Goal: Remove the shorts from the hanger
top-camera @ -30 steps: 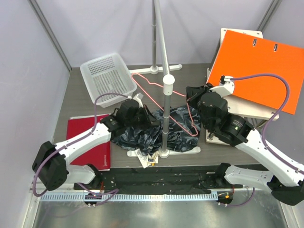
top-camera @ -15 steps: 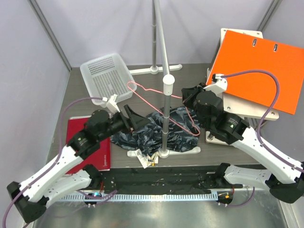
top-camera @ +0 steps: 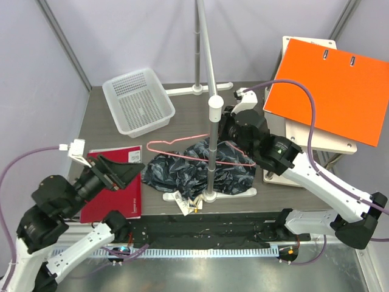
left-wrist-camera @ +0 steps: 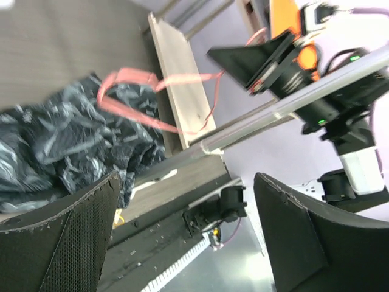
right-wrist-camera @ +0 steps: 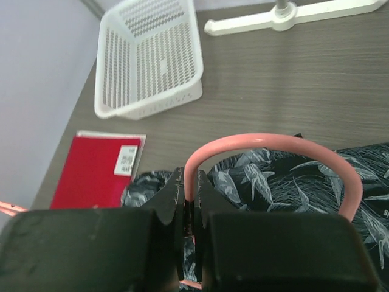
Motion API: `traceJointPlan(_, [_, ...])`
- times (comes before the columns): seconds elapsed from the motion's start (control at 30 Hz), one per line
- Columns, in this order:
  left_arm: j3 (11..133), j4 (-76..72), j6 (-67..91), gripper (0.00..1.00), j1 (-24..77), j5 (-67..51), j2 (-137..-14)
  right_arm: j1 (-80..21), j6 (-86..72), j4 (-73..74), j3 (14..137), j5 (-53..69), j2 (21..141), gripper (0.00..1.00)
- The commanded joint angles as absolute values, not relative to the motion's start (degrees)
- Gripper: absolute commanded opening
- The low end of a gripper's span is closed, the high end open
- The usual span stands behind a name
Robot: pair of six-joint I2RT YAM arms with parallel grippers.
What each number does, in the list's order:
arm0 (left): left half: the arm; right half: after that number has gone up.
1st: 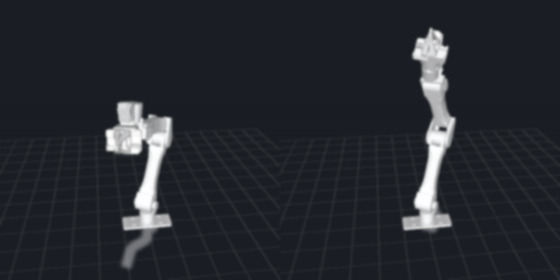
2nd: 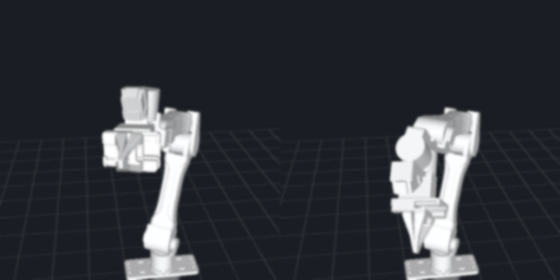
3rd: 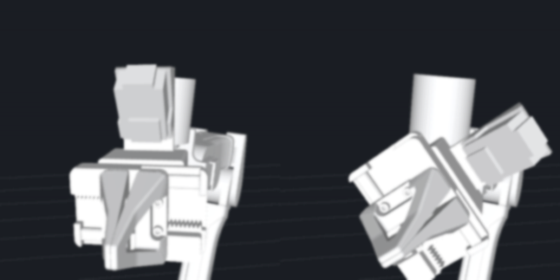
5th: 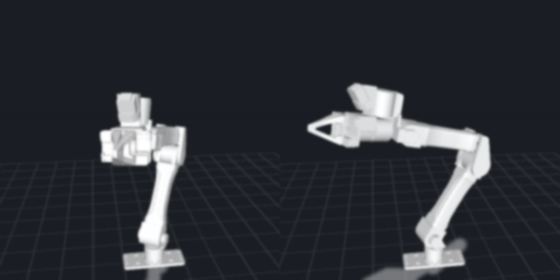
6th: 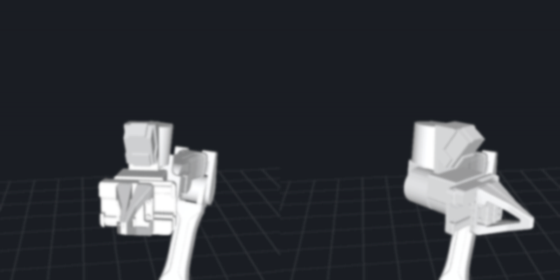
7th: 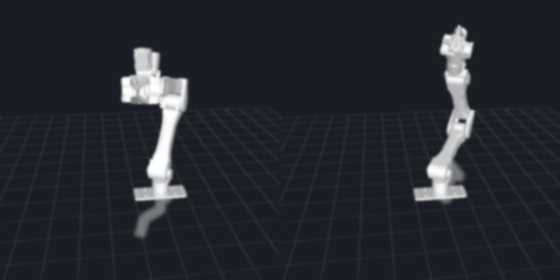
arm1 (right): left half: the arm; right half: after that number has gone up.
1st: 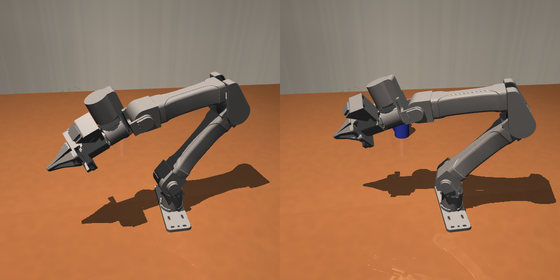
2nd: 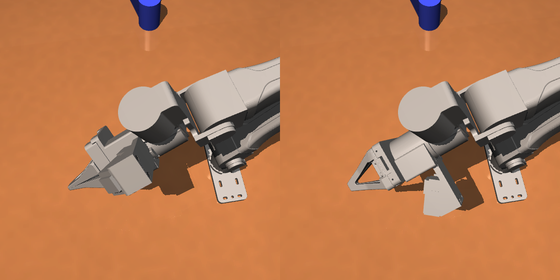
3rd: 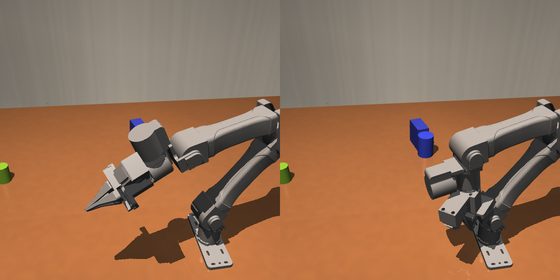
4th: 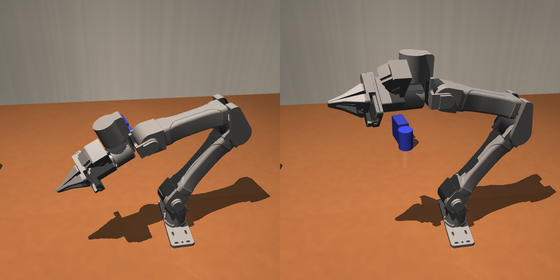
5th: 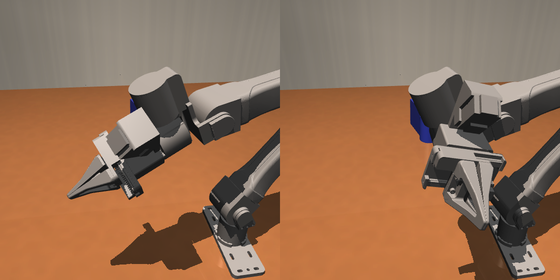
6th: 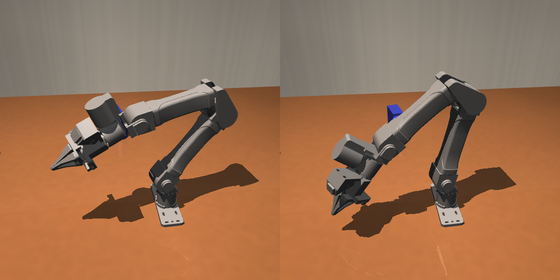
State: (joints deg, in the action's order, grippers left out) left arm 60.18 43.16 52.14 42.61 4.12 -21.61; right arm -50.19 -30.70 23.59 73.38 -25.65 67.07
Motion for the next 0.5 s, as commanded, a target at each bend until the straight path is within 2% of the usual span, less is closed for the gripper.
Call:
traceJointPlan(0.0, [68.54, 50.18, 44.93, 0.89, 42.36, 7.56, -26.18, -50.36, -22.24, 21.88, 75.94, -16.80, 67.06, 0.01])
traceJointPlan(0.13, [74.26, 51.06, 36.50, 0.95, 42.36, 6.51, -31.89, -50.36, -20.04, 22.59, 75.50, -11.43, 66.80, 0.01])
traceJointPlan(0.27, [77.51, 51.68, 30.86, 1.00, 42.36, -2.26, -41.54, -50.27, -19.51, 23.64, 75.15, -9.41, 66.27, 0.01])
traceJointPlan(0.47, [76.81, 53.60, 21.73, 0.94, 42.36, -7.29, -47.89, -50.36, -18.46, 23.91, 74.71, -7.30, 65.22, 0.01])
